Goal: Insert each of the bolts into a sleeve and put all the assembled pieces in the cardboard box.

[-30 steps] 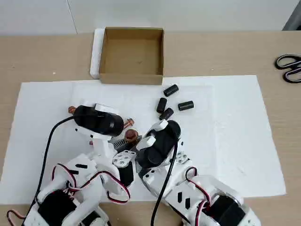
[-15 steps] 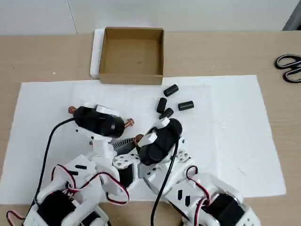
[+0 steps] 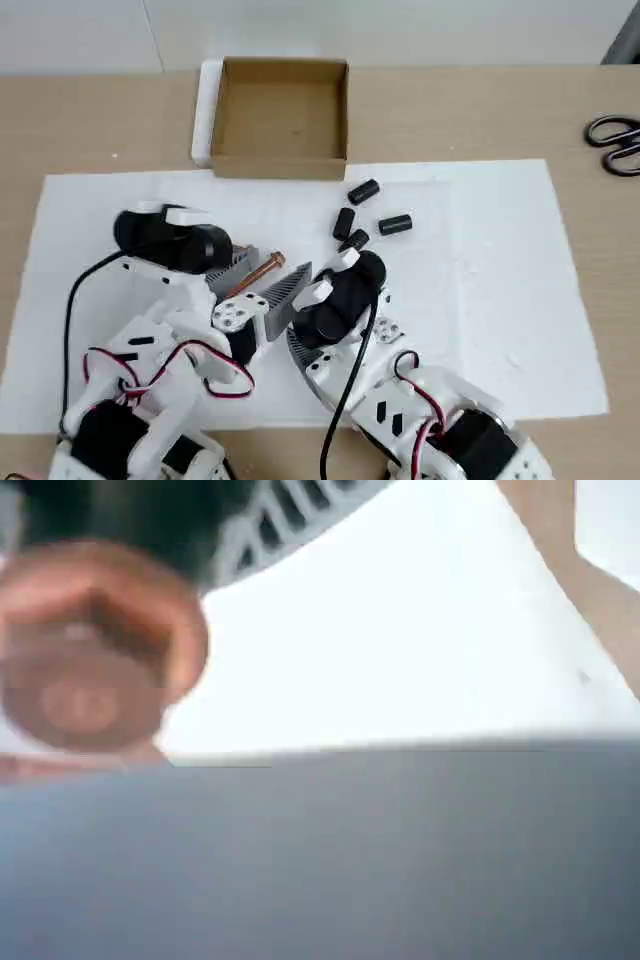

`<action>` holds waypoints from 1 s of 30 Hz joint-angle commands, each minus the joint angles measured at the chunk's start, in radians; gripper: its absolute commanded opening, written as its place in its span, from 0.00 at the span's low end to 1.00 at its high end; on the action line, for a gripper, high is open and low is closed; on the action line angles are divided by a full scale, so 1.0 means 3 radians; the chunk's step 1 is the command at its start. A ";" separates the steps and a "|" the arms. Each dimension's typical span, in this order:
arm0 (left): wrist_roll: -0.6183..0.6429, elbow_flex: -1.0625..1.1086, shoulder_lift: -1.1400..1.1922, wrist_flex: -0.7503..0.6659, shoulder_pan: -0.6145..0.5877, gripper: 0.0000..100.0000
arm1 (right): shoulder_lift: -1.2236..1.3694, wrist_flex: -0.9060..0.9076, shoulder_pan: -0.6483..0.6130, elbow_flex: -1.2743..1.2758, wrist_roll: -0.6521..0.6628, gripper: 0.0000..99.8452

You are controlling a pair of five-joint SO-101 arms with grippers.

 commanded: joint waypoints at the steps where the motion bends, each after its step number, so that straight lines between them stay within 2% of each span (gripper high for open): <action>1: -0.0056 -0.0095 -0.0005 -0.0097 -0.0036 0.22 | -0.0013 -0.0100 -0.0008 -0.0031 -0.0031 0.00; 8: 0.0087 -0.0258 -0.0005 -0.0097 0.0005 0.21 | -0.0033 -0.0074 -0.0008 -0.0031 -0.0031 0.00; 11: 0.0087 -0.0269 -0.0005 -0.0097 -0.0066 0.17 | -0.0038 -0.0074 0.0023 -0.0031 -0.0031 0.00; 16: 0.0087 -0.0269 -0.0005 -0.0266 -0.0460 0.00 | -0.0008 -0.0105 0.0550 -0.0020 -0.0338 0.00; 20: 0.0072 -0.0233 0.0005 -0.0343 -0.0818 0.00 | 0.0038 -0.0304 0.0913 0.0092 -0.0537 0.00; 25: 0.0072 -0.0248 0.0266 -0.0184 -0.0859 0.01 | 0.0504 -0.0667 0.1164 -0.0026 -0.0542 0.00; 30: 0.0066 -0.0760 0.0910 0.0102 -0.0864 0.01 | 0.1291 -0.0580 0.1383 -0.0624 -0.0542 0.00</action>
